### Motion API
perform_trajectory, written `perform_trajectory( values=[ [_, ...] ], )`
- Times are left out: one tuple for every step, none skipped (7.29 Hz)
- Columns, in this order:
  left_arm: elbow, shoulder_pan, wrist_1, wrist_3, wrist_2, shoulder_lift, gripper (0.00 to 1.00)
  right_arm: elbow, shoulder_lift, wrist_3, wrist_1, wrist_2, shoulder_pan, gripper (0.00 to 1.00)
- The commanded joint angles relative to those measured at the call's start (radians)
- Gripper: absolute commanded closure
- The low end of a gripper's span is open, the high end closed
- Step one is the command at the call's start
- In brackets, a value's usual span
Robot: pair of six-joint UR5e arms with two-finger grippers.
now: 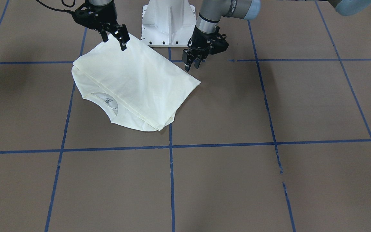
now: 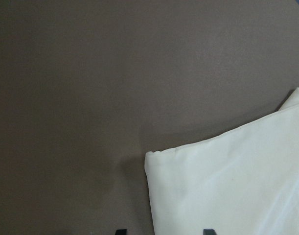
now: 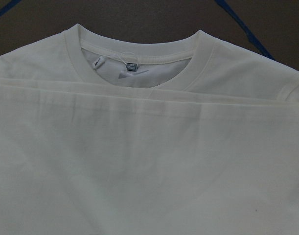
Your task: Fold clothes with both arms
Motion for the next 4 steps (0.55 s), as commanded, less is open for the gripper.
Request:
perform_trajectory(
  values=[
    [0.031, -0.002, -0.002, 0.003, 0.022, -0.021, 0.43, -0.030, 0.004, 0.003, 0.000, 0.000, 0.001, 0.00],
    [0.053, -0.005, -0.004, 0.003, 0.022, -0.023, 0.43, -0.036, 0.004, 0.003, 0.000, 0.000, 0.000, 0.00],
    [0.060, -0.008, -0.007, 0.003, 0.022, -0.024, 0.43, -0.044, 0.004, 0.003, 0.000, 0.000, 0.000, 0.00],
    [0.082, -0.008, -0.007, 0.003, 0.022, -0.035, 0.43, -0.056, 0.007, 0.002, 0.003, -0.001, -0.002, 0.00]
  ],
)
